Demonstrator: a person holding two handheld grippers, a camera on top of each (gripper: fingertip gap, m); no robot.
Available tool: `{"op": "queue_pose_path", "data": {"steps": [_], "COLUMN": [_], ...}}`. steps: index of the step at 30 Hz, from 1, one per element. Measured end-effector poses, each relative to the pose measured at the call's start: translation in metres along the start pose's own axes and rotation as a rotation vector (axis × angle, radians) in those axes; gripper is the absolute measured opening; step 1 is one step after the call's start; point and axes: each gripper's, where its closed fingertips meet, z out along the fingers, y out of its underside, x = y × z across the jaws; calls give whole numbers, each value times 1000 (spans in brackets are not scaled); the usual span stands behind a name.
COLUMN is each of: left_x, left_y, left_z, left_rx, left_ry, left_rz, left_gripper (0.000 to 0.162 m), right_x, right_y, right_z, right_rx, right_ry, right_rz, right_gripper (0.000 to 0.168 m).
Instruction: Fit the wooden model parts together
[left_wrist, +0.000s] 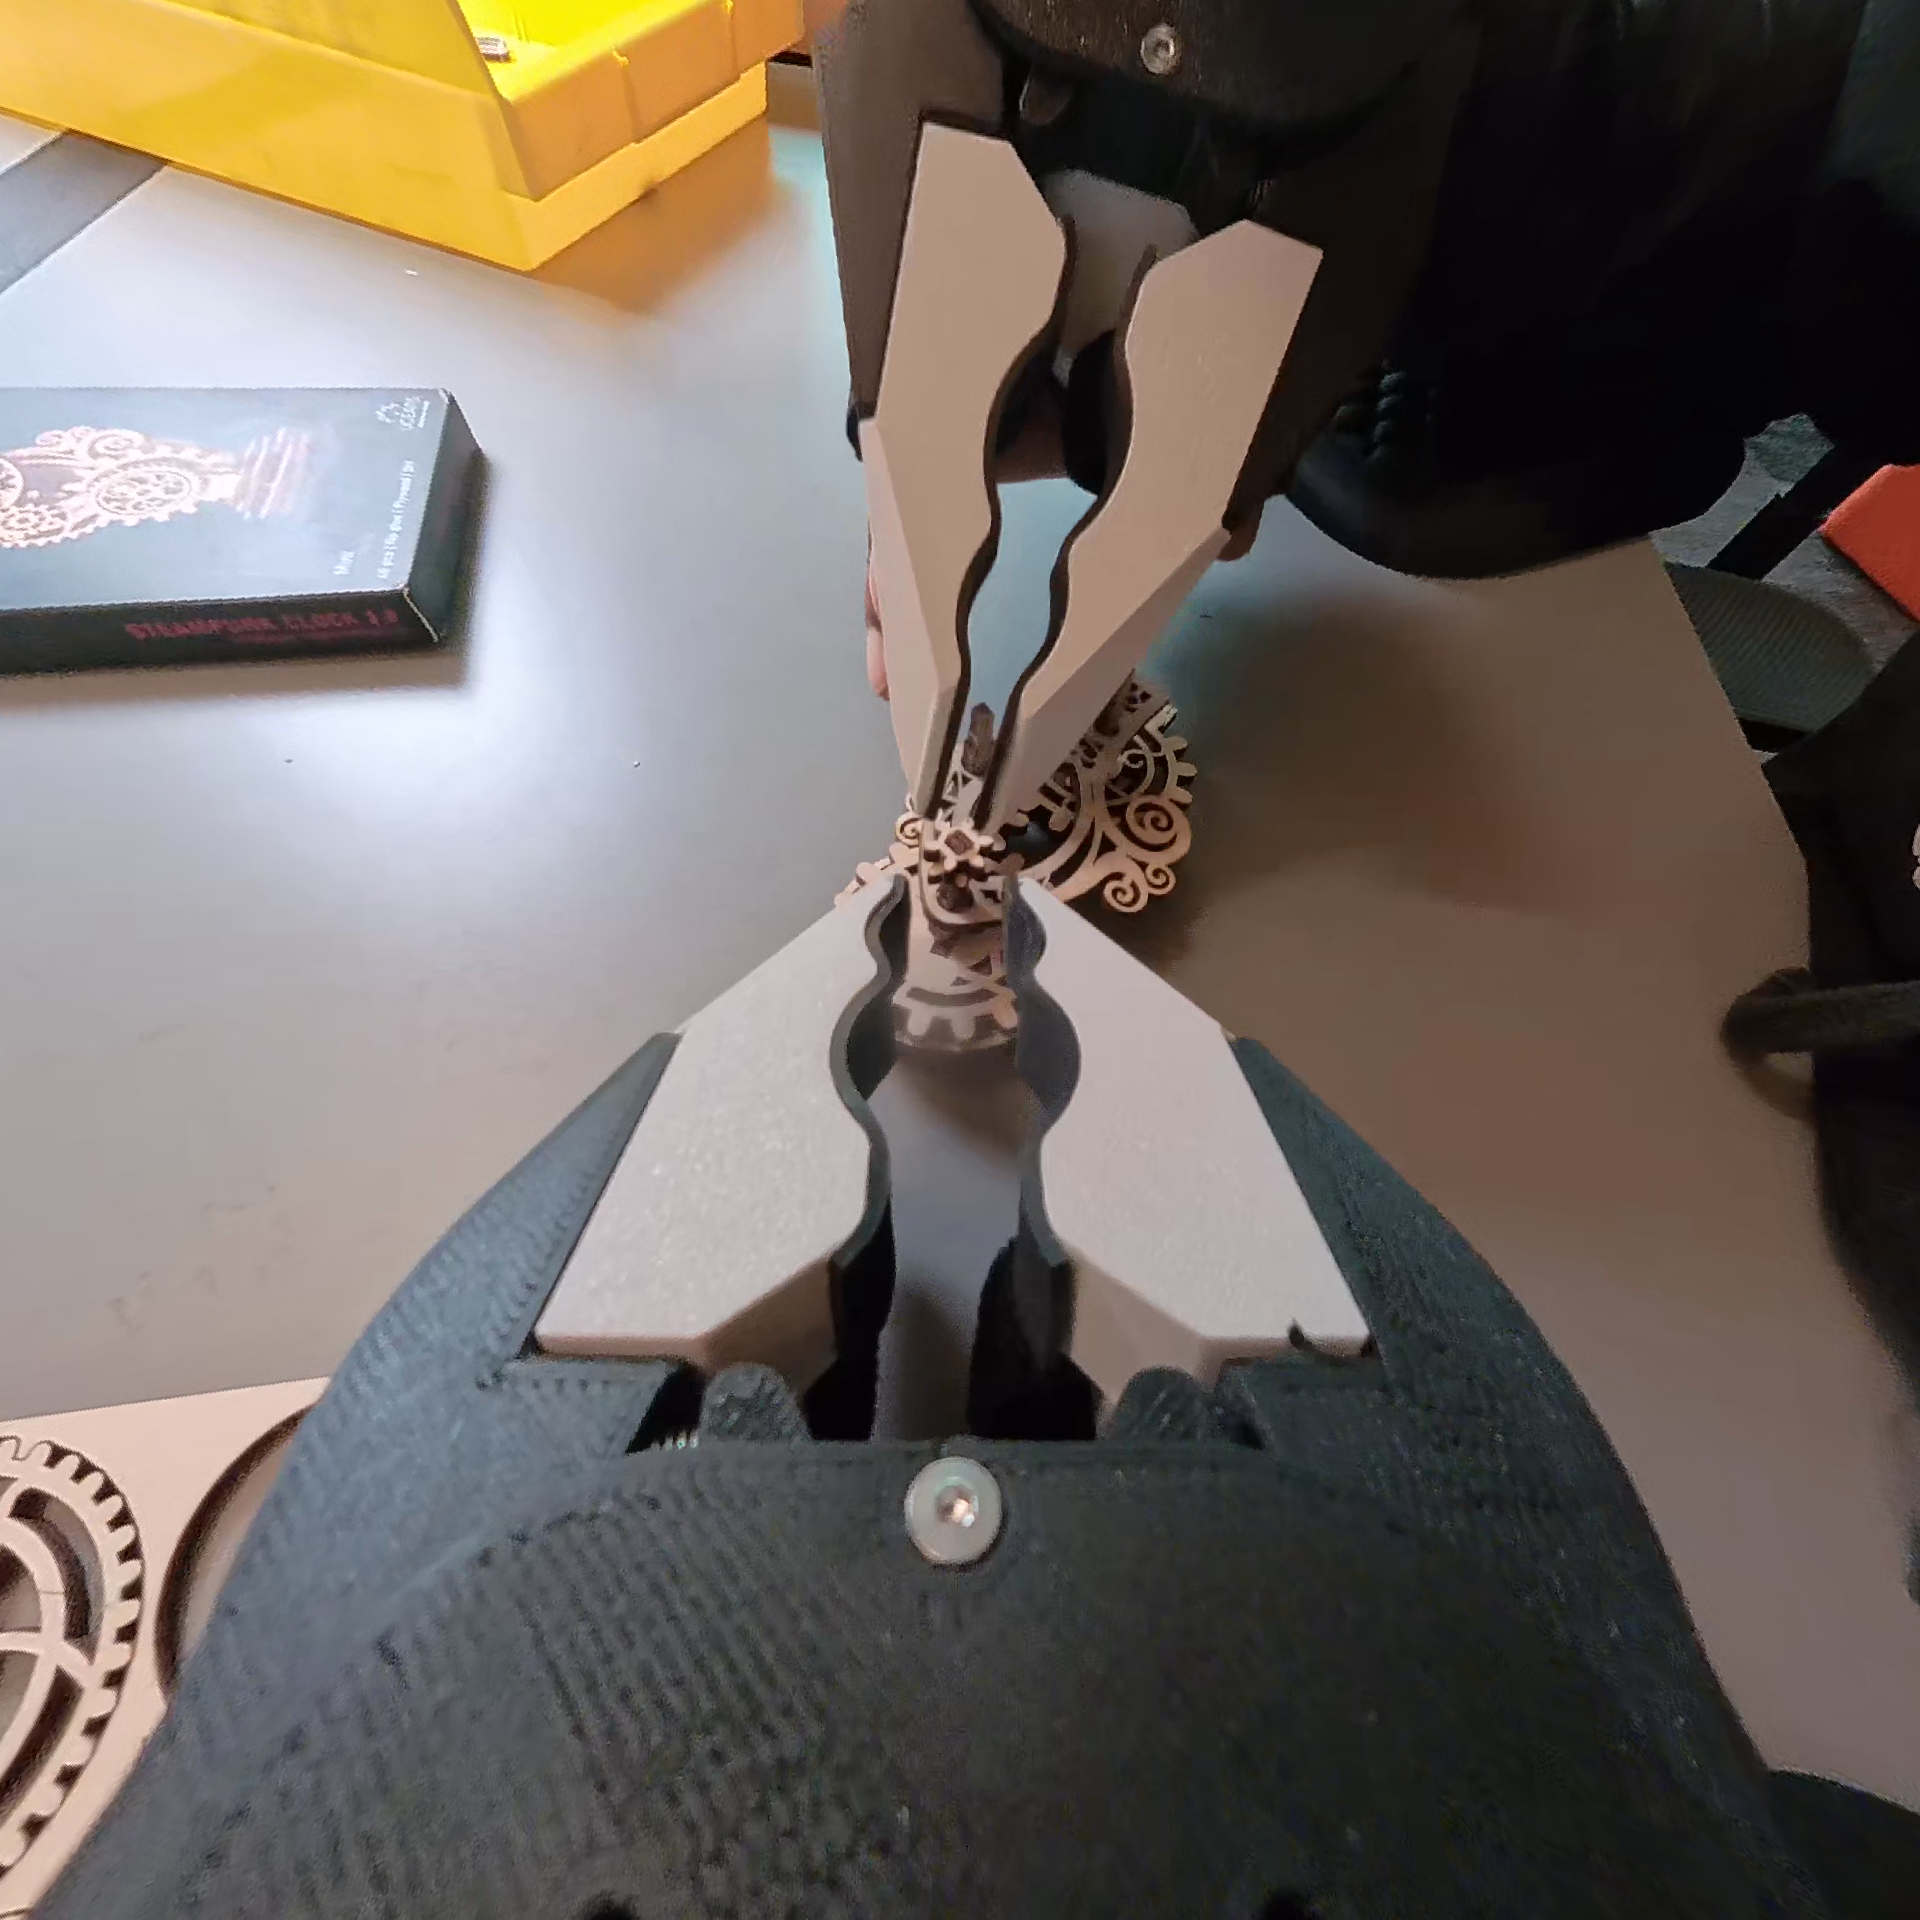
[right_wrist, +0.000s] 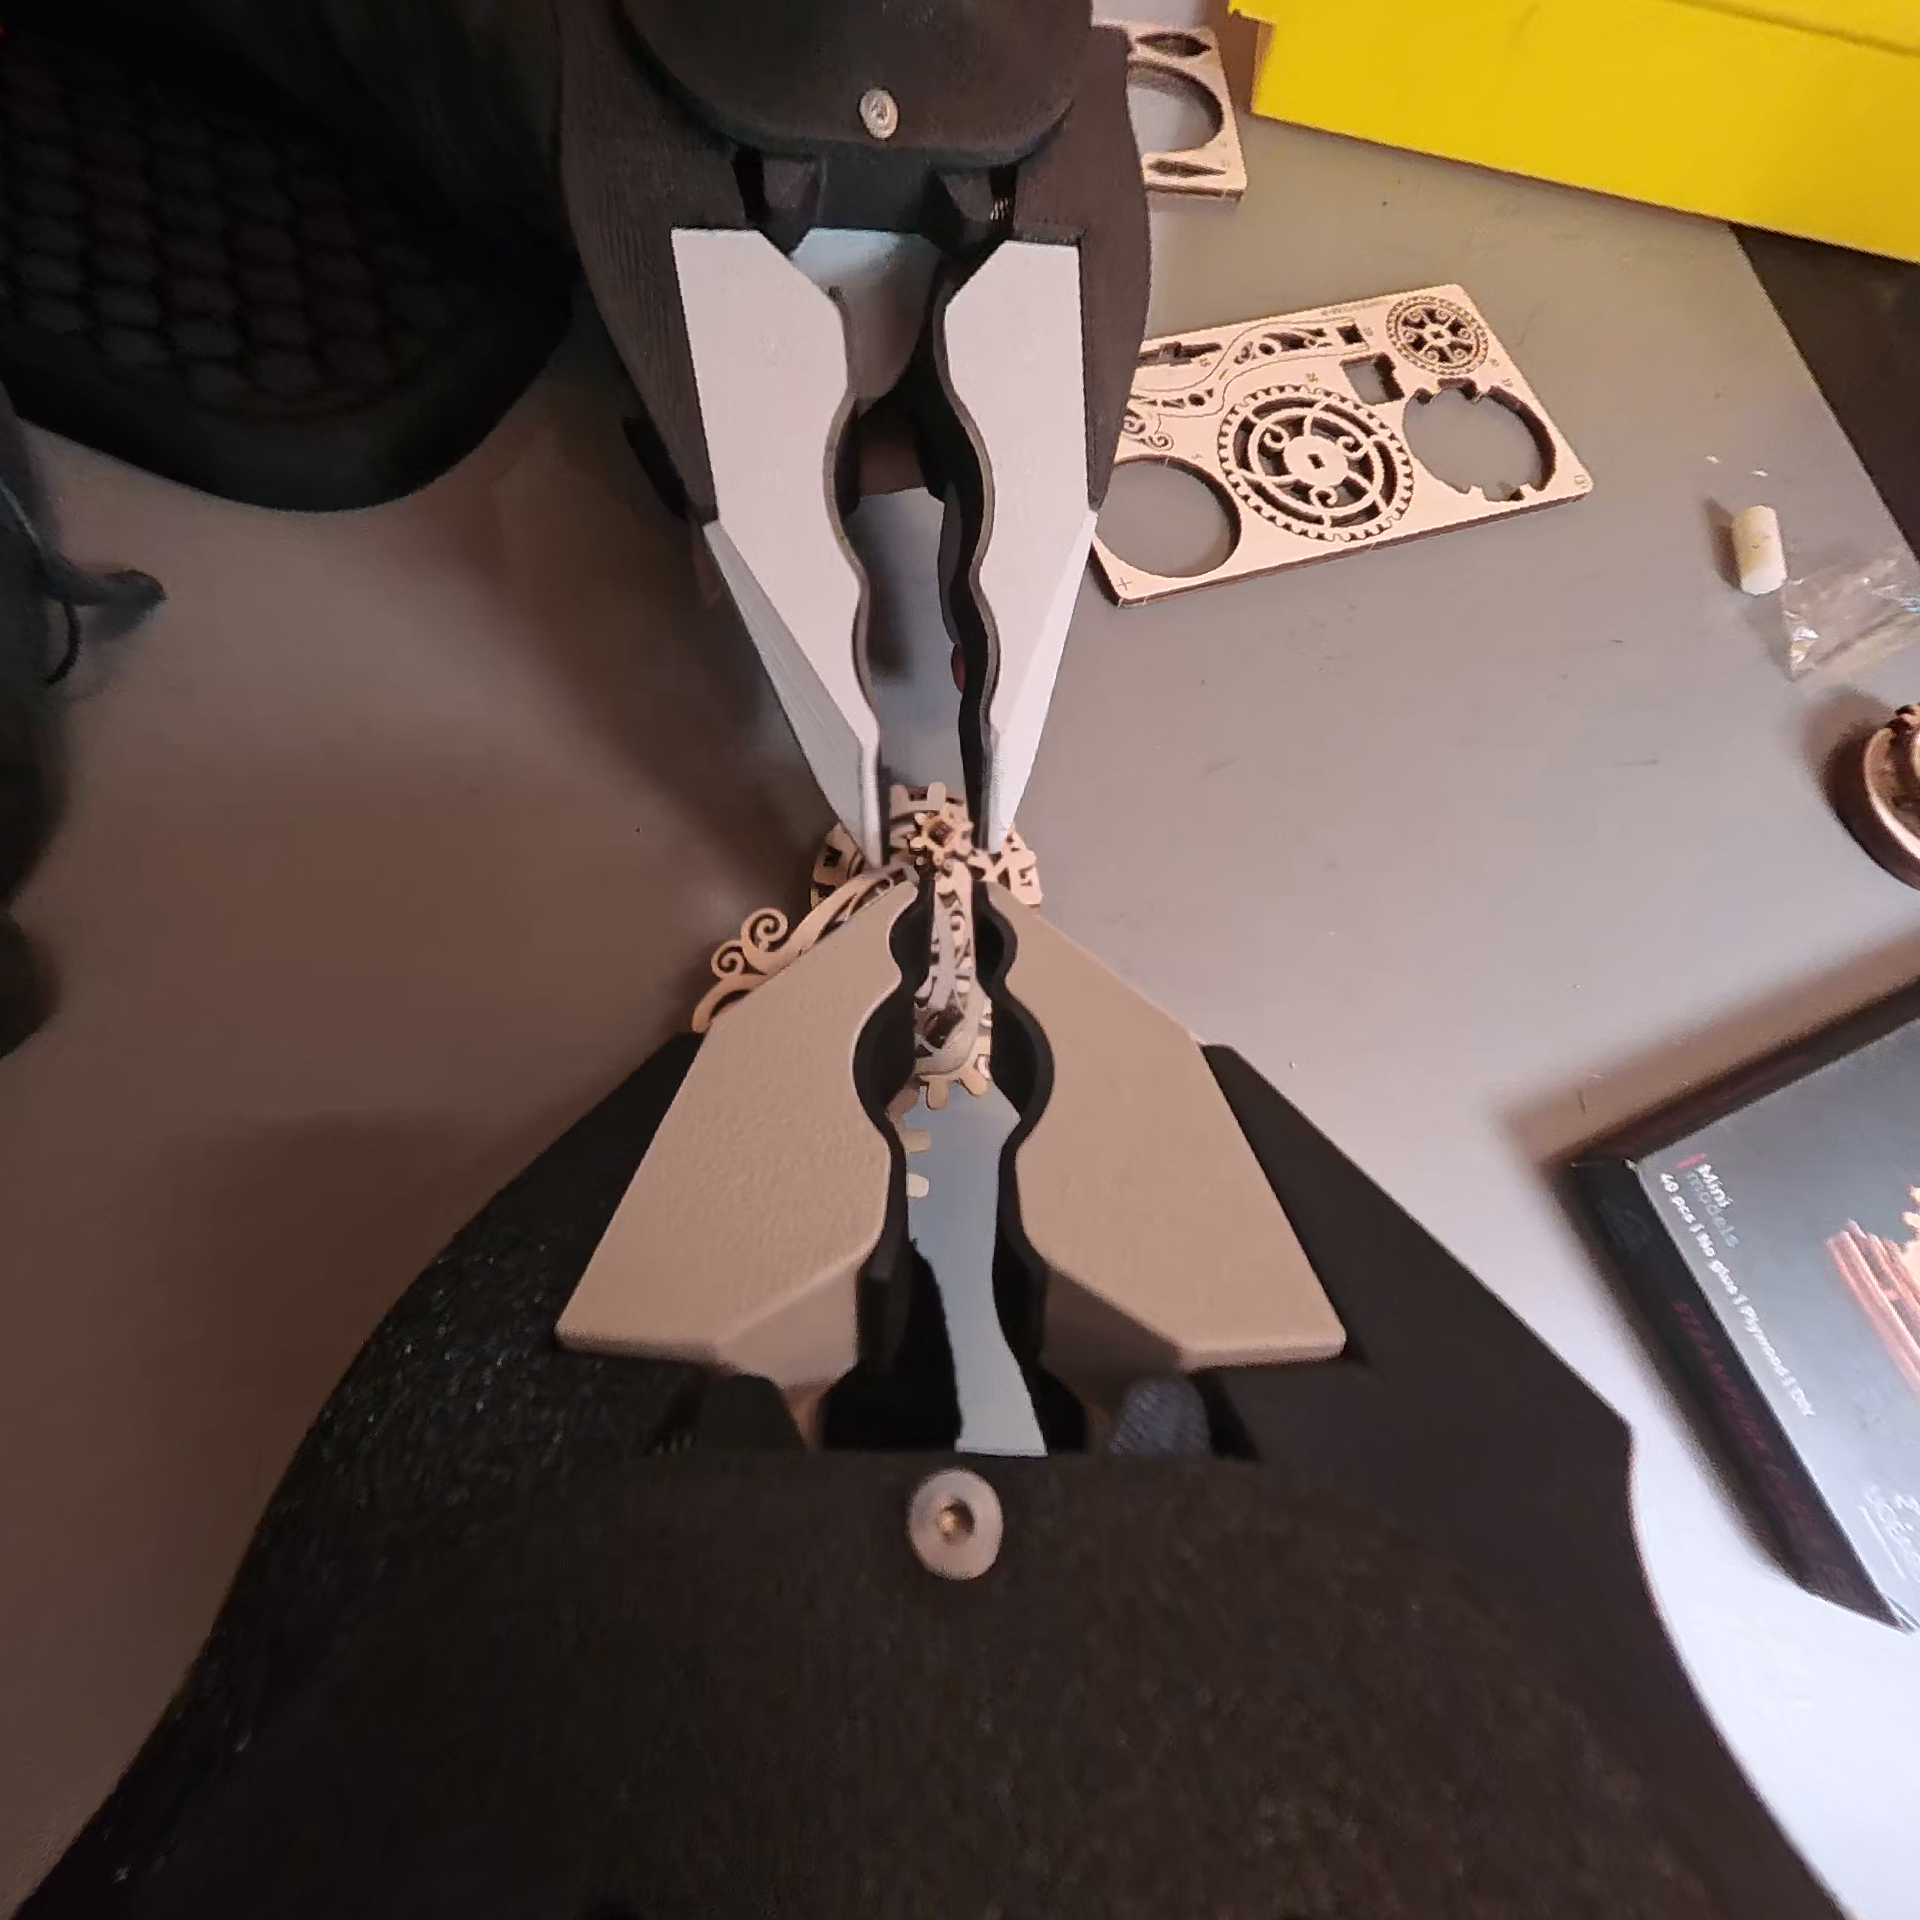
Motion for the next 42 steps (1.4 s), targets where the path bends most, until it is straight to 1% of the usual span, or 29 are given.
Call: {"op": "queue_pose_path", "data": {"steps": [3,6,13,23,28,37,41,42], "left_x": [-1,-1,1,2,3,2,2,2], "left_y": [-2,-4,-3,-2,-2,-1,-1,-1], "left_z": [-3,-3,-1,0,0,0,0,0], "left_rx": [20,33,19,11,11,7,7,8], "left_ry": [4,9,10,18,21,16,20,22], "left_rz": [-1,4,28,28,31,29,24,21], "left_gripper": [19,19,10,9,11,9,9,12], "right_x": [0,-3,-4,-5,-5,-7,0,2], "right_y": [-4,-6,-8,-7,-7,-13,-14,-14], "right_z": [-3,0,4,4,3,-2,-8,-9], "right_rx": [22,29,41,50,53,92,101,104], "right_ry": [0,-2,-9,-57,-53,-82,-52,-47], "right_rz": [2,-6,11,36,29,45,51,57], "right_gripper": [9,13,9,9,9,9,9,9]}}
